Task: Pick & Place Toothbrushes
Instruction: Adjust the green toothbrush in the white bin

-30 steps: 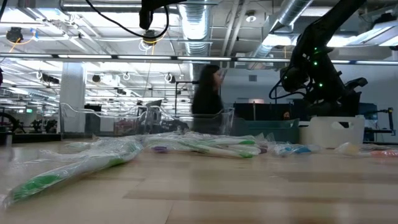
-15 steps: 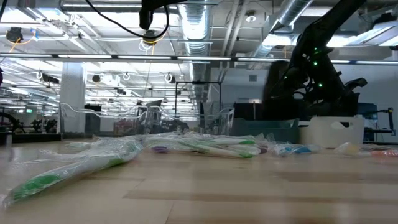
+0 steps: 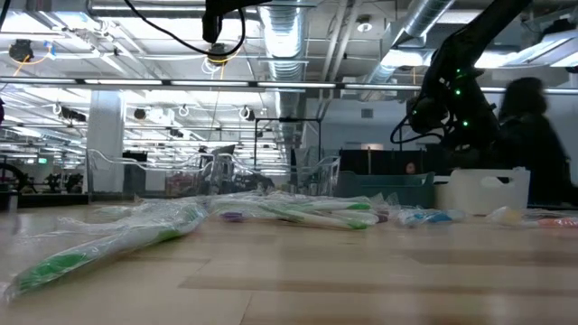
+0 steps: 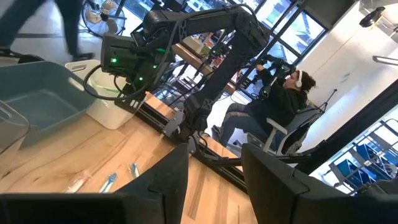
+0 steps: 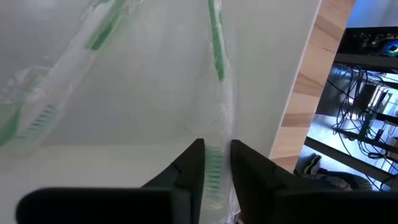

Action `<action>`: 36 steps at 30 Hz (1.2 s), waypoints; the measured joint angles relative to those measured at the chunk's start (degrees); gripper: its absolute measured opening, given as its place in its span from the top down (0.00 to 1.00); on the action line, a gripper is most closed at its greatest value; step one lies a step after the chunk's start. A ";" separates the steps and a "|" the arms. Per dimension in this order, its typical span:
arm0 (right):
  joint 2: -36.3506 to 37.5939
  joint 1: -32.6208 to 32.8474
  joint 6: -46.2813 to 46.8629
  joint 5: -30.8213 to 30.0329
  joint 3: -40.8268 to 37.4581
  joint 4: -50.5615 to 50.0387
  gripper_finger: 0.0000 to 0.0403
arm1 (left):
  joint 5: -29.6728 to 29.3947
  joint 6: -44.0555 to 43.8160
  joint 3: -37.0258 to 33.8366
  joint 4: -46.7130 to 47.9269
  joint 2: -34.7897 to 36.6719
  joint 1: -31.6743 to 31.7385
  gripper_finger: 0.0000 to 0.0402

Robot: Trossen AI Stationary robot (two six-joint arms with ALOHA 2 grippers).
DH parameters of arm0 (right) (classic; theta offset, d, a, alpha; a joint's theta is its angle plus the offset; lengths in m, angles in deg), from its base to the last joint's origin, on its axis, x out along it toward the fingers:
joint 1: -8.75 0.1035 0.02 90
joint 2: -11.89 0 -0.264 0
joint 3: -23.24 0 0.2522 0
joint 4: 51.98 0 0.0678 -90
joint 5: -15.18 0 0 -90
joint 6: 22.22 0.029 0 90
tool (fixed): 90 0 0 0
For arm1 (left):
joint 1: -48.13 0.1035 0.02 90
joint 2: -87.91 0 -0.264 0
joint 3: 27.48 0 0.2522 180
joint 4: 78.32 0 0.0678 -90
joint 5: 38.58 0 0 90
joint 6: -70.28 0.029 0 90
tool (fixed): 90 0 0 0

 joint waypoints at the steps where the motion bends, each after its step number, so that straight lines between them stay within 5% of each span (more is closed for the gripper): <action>1: 0.00 0.00 0.00 0.00 0.00 -0.02 0.84 | 0.00 0.00 0.00 0.01 0.00 0.00 0.64; 15: 0.02 0.00 -0.72 -0.01 0.02 -0.39 0.87 | 0.00 0.13 0.00 0.01 0.00 0.00 0.64; 26: 0.02 0.00 -0.69 0.00 0.02 -0.17 0.76 | 0.01 0.13 0.00 0.01 0.00 0.01 0.64; 36: 0.02 0.01 -0.51 -0.02 0.01 0.19 0.83 | 0.02 0.13 0.00 0.01 0.00 0.00 0.64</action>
